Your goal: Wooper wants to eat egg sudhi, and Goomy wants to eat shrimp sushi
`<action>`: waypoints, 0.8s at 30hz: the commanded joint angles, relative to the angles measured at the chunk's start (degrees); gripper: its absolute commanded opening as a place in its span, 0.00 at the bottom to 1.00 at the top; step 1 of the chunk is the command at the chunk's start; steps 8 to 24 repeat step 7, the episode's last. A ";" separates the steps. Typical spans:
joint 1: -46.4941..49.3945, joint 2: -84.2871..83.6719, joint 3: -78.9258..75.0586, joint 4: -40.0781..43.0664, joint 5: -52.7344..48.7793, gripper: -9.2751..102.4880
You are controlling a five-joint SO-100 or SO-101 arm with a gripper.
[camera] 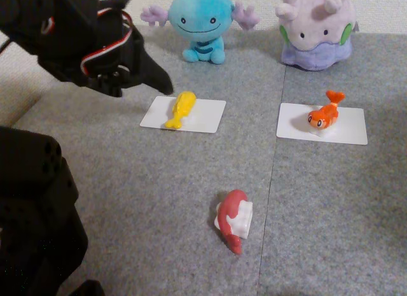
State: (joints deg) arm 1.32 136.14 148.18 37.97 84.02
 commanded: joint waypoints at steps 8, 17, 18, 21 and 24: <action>0.00 0.53 1.49 -1.05 0.44 0.33; 0.00 0.53 1.49 -1.05 0.44 0.33; 0.00 0.53 1.49 -1.05 0.44 0.33; 0.00 0.53 1.49 -1.05 0.44 0.33; 0.00 0.53 1.49 -1.05 0.44 0.33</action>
